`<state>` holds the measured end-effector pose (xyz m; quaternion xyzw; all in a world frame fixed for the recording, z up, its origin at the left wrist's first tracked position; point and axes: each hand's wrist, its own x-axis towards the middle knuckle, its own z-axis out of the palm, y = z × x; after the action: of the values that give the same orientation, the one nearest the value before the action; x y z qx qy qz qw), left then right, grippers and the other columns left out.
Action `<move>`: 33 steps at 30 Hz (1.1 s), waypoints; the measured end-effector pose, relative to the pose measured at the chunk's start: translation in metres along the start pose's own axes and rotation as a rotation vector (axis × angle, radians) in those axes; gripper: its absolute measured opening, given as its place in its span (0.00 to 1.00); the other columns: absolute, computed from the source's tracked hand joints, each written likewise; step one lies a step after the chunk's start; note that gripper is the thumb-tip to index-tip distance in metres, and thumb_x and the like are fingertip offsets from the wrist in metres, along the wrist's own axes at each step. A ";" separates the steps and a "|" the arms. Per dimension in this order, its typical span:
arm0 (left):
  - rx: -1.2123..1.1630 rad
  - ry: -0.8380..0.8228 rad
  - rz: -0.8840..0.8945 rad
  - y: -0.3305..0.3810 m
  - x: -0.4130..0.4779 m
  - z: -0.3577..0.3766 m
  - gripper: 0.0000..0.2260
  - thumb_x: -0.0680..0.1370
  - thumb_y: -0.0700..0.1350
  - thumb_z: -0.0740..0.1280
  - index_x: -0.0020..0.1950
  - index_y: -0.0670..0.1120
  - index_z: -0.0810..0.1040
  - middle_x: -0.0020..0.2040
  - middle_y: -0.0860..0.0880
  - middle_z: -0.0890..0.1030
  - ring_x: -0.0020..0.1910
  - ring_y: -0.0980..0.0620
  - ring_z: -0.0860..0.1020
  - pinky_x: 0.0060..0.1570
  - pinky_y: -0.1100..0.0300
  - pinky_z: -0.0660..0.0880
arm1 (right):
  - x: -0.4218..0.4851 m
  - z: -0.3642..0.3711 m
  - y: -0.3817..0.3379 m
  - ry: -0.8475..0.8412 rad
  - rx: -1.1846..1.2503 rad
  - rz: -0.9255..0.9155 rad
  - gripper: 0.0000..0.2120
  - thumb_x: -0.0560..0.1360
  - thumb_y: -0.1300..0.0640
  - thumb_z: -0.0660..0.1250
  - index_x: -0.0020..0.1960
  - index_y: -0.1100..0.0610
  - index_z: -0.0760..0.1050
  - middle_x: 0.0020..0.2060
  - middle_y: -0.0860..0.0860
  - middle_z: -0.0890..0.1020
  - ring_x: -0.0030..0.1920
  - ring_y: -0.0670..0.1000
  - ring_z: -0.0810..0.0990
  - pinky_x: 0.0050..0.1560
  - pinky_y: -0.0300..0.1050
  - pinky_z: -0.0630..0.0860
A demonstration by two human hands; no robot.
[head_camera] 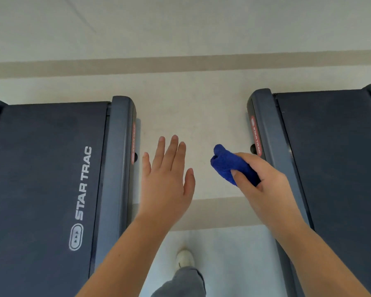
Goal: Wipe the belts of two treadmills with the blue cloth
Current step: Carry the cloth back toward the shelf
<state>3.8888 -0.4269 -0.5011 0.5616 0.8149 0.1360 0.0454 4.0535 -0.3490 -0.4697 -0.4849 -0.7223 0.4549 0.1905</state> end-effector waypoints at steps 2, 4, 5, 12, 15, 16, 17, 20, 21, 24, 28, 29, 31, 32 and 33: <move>-0.018 0.010 -0.003 -0.001 0.007 -0.022 0.23 0.76 0.49 0.52 0.68 0.40 0.70 0.69 0.43 0.70 0.71 0.41 0.64 0.63 0.41 0.53 | 0.006 -0.006 -0.023 0.001 -0.002 -0.016 0.15 0.76 0.62 0.63 0.55 0.44 0.74 0.43 0.36 0.78 0.41 0.37 0.75 0.39 0.27 0.69; -0.021 0.016 0.008 0.000 0.013 -0.041 0.23 0.76 0.49 0.53 0.67 0.40 0.70 0.69 0.43 0.70 0.70 0.42 0.65 0.63 0.41 0.53 | 0.012 -0.011 -0.041 0.002 0.006 -0.017 0.14 0.76 0.62 0.63 0.56 0.45 0.75 0.44 0.36 0.78 0.43 0.38 0.75 0.39 0.27 0.69; -0.014 0.013 0.019 0.001 0.016 -0.049 0.23 0.76 0.49 0.53 0.67 0.40 0.71 0.69 0.43 0.71 0.70 0.42 0.65 0.63 0.40 0.54 | 0.016 -0.014 -0.049 0.001 0.006 -0.013 0.14 0.76 0.62 0.63 0.56 0.46 0.75 0.44 0.36 0.78 0.43 0.38 0.76 0.39 0.27 0.69; 0.010 -0.034 0.029 0.004 0.074 -0.089 0.23 0.76 0.50 0.53 0.66 0.40 0.72 0.66 0.43 0.73 0.68 0.41 0.69 0.62 0.40 0.59 | 0.081 -0.043 -0.098 -0.069 -0.056 -0.036 0.13 0.76 0.61 0.63 0.56 0.47 0.75 0.44 0.37 0.78 0.43 0.37 0.75 0.40 0.25 0.68; 0.001 -0.025 0.009 0.007 0.129 -0.106 0.23 0.76 0.49 0.53 0.66 0.39 0.72 0.66 0.43 0.73 0.68 0.41 0.69 0.62 0.40 0.57 | 0.127 -0.063 -0.123 -0.092 -0.062 -0.057 0.13 0.77 0.62 0.63 0.55 0.46 0.73 0.44 0.36 0.77 0.44 0.35 0.74 0.41 0.24 0.68; -0.003 -0.016 0.003 0.009 0.150 -0.112 0.23 0.76 0.49 0.53 0.66 0.39 0.72 0.67 0.43 0.73 0.68 0.40 0.68 0.62 0.40 0.56 | 0.145 -0.071 -0.132 -0.104 -0.062 -0.064 0.13 0.77 0.62 0.63 0.56 0.46 0.74 0.44 0.36 0.77 0.44 0.34 0.74 0.41 0.24 0.68; -0.011 -0.005 -0.001 0.012 0.172 -0.119 0.23 0.76 0.49 0.53 0.66 0.39 0.72 0.67 0.42 0.73 0.68 0.40 0.68 0.62 0.40 0.55 | 0.163 -0.080 -0.141 -0.124 -0.066 -0.072 0.13 0.77 0.62 0.63 0.57 0.47 0.74 0.44 0.36 0.77 0.43 0.34 0.74 0.40 0.25 0.68; -0.033 0.026 0.015 0.020 0.235 -0.137 0.23 0.76 0.50 0.53 0.67 0.39 0.71 0.68 0.42 0.72 0.69 0.41 0.67 0.63 0.40 0.55 | 0.215 -0.105 -0.167 -0.175 -0.100 -0.092 0.14 0.77 0.61 0.63 0.57 0.46 0.74 0.44 0.37 0.77 0.40 0.36 0.75 0.36 0.28 0.67; -0.034 0.045 0.016 0.021 0.254 -0.143 0.23 0.77 0.49 0.53 0.67 0.39 0.71 0.68 0.42 0.72 0.69 0.41 0.67 0.63 0.41 0.56 | 0.232 -0.112 -0.175 -0.184 -0.108 -0.108 0.14 0.76 0.61 0.63 0.57 0.45 0.74 0.45 0.37 0.77 0.42 0.37 0.75 0.38 0.29 0.68; -0.036 0.098 -0.001 0.016 0.305 -0.160 0.23 0.77 0.49 0.53 0.67 0.39 0.70 0.68 0.42 0.71 0.69 0.40 0.66 0.63 0.39 0.56 | 0.284 -0.126 -0.198 -0.210 -0.106 -0.117 0.15 0.76 0.62 0.63 0.58 0.47 0.76 0.48 0.41 0.79 0.48 0.42 0.76 0.48 0.37 0.73; 0.001 0.089 -0.016 -0.003 0.358 -0.178 0.23 0.77 0.49 0.53 0.67 0.38 0.71 0.68 0.41 0.71 0.68 0.39 0.67 0.62 0.38 0.61 | 0.345 -0.130 -0.223 -0.208 -0.077 -0.120 0.15 0.76 0.63 0.63 0.58 0.49 0.76 0.50 0.43 0.80 0.50 0.47 0.77 0.52 0.46 0.74; 0.017 0.082 -0.017 -0.009 0.372 -0.182 0.23 0.76 0.49 0.53 0.67 0.38 0.71 0.68 0.41 0.71 0.68 0.39 0.67 0.62 0.37 0.62 | 0.360 -0.128 -0.230 -0.205 -0.070 -0.126 0.14 0.76 0.63 0.62 0.58 0.49 0.76 0.50 0.43 0.80 0.50 0.46 0.77 0.52 0.45 0.74; 0.023 0.062 -0.022 -0.018 0.400 -0.188 0.24 0.76 0.50 0.53 0.67 0.38 0.71 0.68 0.42 0.72 0.68 0.39 0.68 0.61 0.37 0.62 | 0.392 -0.124 -0.244 -0.211 -0.054 -0.131 0.14 0.76 0.63 0.62 0.58 0.49 0.76 0.50 0.43 0.80 0.50 0.45 0.77 0.52 0.41 0.73; 0.025 0.060 -0.023 -0.023 0.416 -0.191 0.24 0.76 0.50 0.53 0.66 0.39 0.71 0.67 0.42 0.72 0.68 0.40 0.68 0.61 0.37 0.63 | 0.409 -0.121 -0.251 -0.216 -0.045 -0.139 0.14 0.76 0.63 0.62 0.58 0.49 0.76 0.50 0.42 0.80 0.49 0.43 0.77 0.51 0.39 0.73; 0.029 0.064 -0.021 -0.029 0.433 -0.194 0.24 0.76 0.50 0.53 0.66 0.39 0.72 0.67 0.42 0.72 0.67 0.40 0.69 0.60 0.37 0.64 | 0.427 -0.118 -0.259 -0.219 -0.038 -0.150 0.14 0.76 0.63 0.62 0.57 0.48 0.76 0.49 0.42 0.80 0.49 0.42 0.77 0.50 0.37 0.72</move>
<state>3.6605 -0.0679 -0.2889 0.5489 0.8237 0.1416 0.0127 3.8064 0.0495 -0.2616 -0.3805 -0.7815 0.4757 0.1348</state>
